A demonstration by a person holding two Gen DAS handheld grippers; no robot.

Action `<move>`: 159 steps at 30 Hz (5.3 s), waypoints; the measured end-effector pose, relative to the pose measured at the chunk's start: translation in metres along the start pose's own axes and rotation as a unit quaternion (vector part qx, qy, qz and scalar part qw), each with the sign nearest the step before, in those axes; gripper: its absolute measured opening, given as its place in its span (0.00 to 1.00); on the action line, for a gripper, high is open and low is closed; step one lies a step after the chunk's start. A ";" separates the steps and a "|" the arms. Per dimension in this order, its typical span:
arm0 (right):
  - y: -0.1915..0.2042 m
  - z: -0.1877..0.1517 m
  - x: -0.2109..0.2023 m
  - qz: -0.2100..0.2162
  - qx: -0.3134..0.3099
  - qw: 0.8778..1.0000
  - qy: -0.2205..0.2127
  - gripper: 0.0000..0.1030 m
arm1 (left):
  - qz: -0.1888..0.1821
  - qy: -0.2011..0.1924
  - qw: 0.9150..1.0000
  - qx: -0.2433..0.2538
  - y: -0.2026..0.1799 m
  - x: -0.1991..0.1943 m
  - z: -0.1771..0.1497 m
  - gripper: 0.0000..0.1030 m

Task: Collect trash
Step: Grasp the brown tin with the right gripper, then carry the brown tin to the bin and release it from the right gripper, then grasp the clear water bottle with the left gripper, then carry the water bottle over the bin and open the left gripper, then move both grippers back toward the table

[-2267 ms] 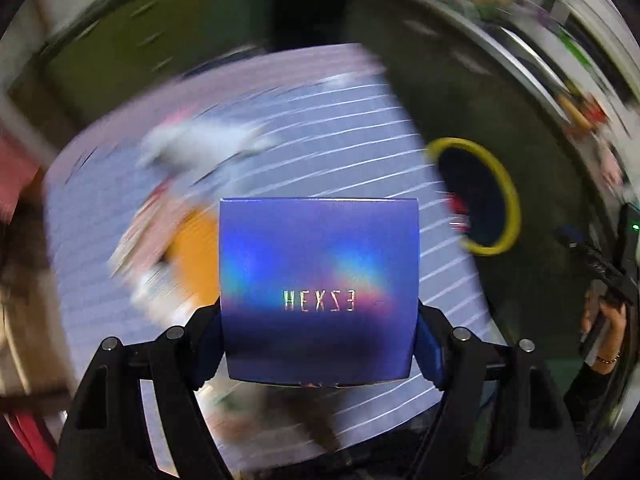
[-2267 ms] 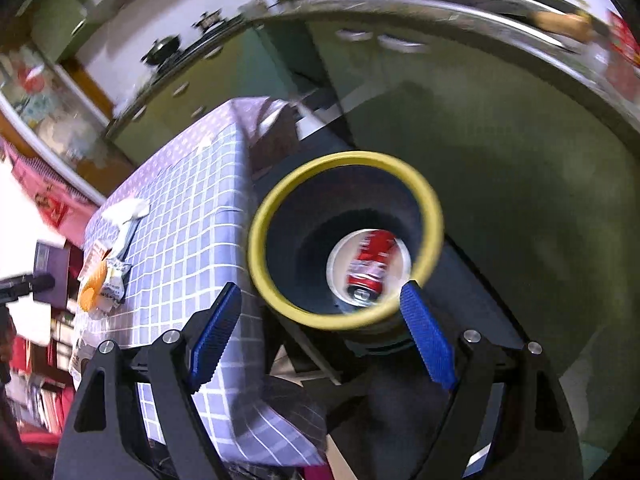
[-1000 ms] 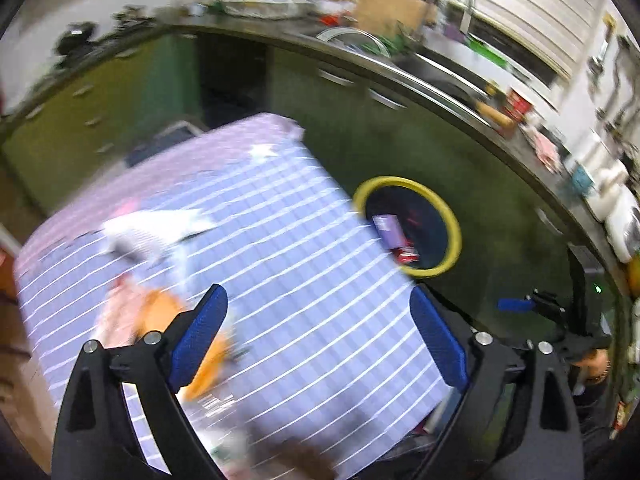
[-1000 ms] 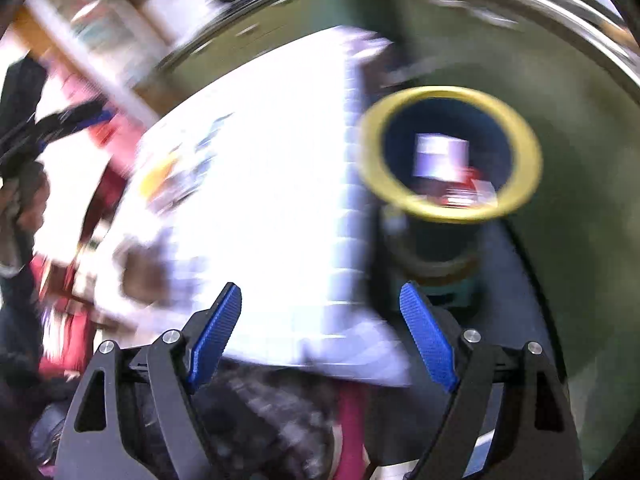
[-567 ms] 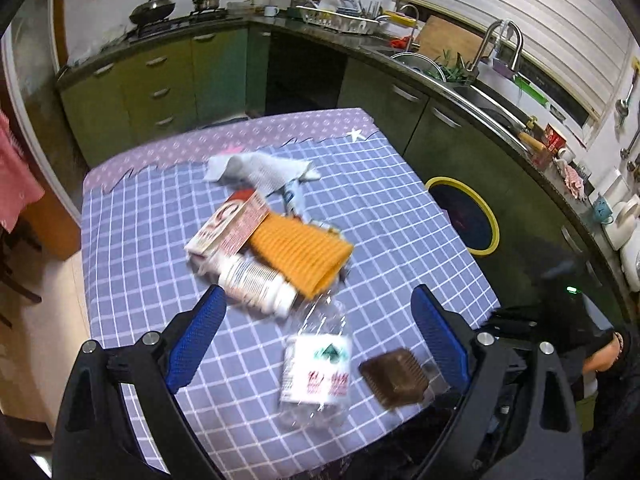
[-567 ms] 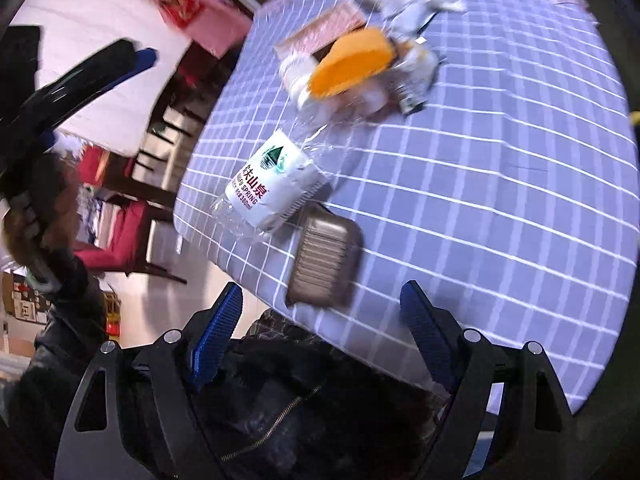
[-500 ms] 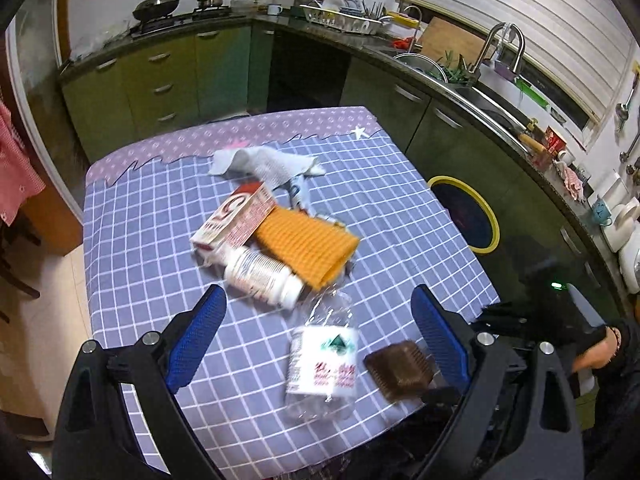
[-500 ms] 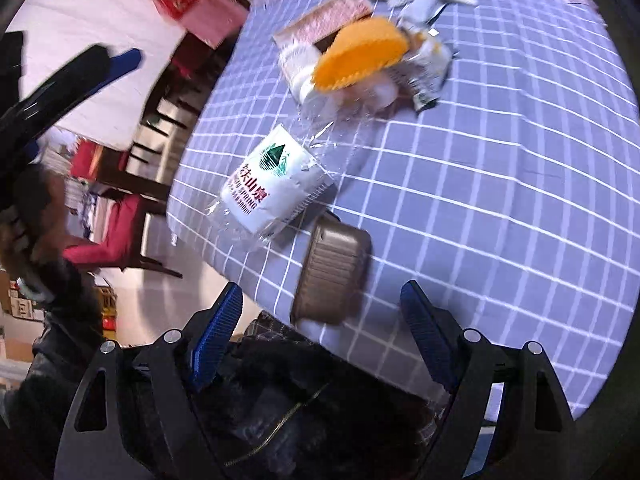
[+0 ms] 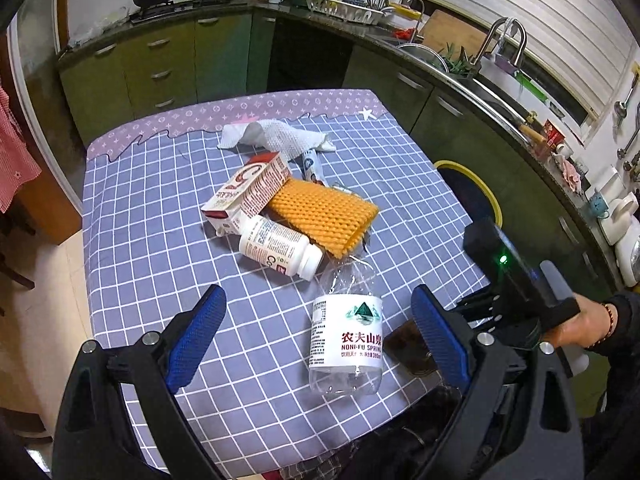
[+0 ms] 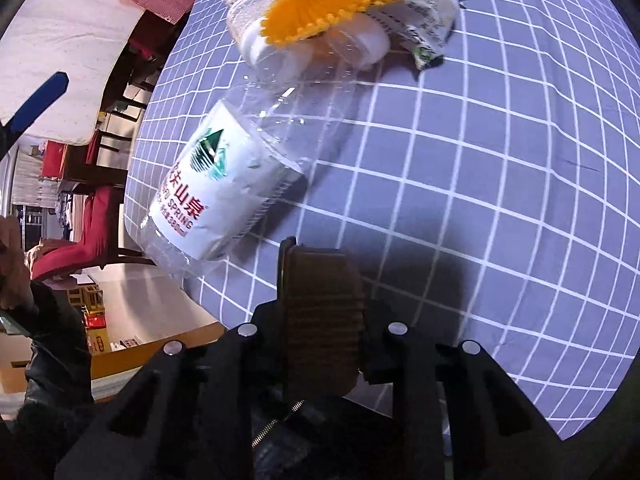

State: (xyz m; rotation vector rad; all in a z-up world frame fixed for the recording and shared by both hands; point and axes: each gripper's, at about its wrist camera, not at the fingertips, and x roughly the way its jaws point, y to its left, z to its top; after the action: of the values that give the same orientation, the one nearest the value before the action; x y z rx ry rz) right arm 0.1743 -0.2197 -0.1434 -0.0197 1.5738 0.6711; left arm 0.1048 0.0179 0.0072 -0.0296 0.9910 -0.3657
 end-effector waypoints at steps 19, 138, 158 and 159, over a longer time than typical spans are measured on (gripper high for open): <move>-0.195 -0.062 -0.213 -0.120 0.169 0.942 -0.264 0.26 | -0.004 0.023 0.999 0.033 -0.029 0.016 0.001 0.86; -0.141 -0.046 -0.171 -0.085 0.055 0.964 -0.248 0.70 | -0.011 -0.162 0.986 0.044 -0.019 0.065 0.081 0.93; 0.044 0.132 -0.044 -0.141 -0.160 0.973 -0.083 0.70 | -0.005 -0.205 0.966 -0.155 0.142 0.091 0.047 0.93; 0.044 0.132 -0.039 -0.147 -0.162 0.973 -0.079 0.68 | -0.007 -0.204 0.966 -0.156 0.143 0.092 0.047 0.93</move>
State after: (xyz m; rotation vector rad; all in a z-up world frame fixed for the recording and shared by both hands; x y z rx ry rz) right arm 0.2818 -0.1424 -0.0852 -0.4253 1.2620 0.6703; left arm 0.2297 0.1169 -0.0683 -0.3843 0.6309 -0.2011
